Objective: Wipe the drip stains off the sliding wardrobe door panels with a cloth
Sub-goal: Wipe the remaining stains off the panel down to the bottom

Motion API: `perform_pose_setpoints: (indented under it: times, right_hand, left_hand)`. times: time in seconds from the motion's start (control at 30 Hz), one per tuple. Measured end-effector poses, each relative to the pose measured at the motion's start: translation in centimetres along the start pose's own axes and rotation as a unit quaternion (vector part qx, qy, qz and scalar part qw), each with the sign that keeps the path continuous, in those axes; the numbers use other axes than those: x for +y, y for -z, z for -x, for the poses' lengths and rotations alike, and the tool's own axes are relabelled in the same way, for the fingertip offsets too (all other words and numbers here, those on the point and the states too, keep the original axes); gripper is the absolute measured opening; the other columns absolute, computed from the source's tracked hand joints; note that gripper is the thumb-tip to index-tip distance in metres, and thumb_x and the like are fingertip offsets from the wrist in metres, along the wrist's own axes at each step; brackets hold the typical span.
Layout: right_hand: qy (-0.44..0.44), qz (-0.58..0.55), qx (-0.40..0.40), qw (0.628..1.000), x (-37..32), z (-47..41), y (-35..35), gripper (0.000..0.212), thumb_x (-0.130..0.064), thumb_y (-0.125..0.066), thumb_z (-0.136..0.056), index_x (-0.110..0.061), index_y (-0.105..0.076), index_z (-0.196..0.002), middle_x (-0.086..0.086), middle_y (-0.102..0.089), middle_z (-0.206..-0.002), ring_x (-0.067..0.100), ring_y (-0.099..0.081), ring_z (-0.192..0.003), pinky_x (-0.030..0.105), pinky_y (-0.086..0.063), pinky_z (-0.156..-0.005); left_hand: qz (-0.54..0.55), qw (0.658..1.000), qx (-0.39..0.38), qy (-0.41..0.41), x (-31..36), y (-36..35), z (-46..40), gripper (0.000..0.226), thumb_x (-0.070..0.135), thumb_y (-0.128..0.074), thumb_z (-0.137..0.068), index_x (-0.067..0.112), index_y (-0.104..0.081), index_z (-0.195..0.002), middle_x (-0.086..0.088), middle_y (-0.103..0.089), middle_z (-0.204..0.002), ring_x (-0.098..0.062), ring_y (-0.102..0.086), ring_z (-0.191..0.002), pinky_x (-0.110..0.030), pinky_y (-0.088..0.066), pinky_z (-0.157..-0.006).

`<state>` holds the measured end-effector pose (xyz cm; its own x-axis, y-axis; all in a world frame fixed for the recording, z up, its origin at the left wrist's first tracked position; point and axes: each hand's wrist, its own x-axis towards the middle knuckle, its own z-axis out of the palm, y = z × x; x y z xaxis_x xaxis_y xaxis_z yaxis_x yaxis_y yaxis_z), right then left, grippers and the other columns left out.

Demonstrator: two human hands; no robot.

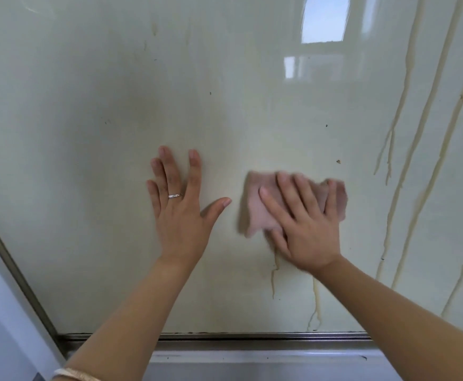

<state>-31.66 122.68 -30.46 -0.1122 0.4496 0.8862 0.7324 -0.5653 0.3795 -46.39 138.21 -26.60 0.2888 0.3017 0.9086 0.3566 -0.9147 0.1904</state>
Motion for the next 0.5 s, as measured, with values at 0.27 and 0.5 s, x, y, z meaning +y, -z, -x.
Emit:
perform_pose_setpoints:
  times: [0.27, 0.5]
  right_hand:
    - [0.001, -0.015, 0.009, 1.000, 1.0, -1.0, 0.9, 0.054, -0.045, -0.027, -0.099, -0.025, -0.027, -0.149, 0.004, -0.024, -0.155, 0.016, -0.001, -0.149, 0.056, -0.001, -0.116]
    - [0.014, -0.023, -0.064, 0.998, -2.0, 5.7, -0.1, 0.051, -0.043, -0.020, -0.103, -0.026, -0.028, -0.150, 0.003, -0.014, -0.161, 0.018, 0.001, -0.150, 0.056, 0.001, -0.117]
  left_hand:
    - [0.022, 1.000, -0.010, 0.010, 0.2, 0.2, 0.0, 0.082, 0.071, -0.030, -0.083, 0.023, -0.008, -0.146, -0.025, -0.005, -0.153, -0.031, 0.006, -0.139, -0.048, -0.004, -0.110]
    - [0.010, 1.000, -0.010, 0.007, 0.1, 0.2, 0.0, 0.082, 0.070, -0.030, -0.083, 0.022, -0.009, -0.146, -0.026, -0.006, -0.152, -0.032, 0.005, -0.139, -0.048, -0.004, -0.110]
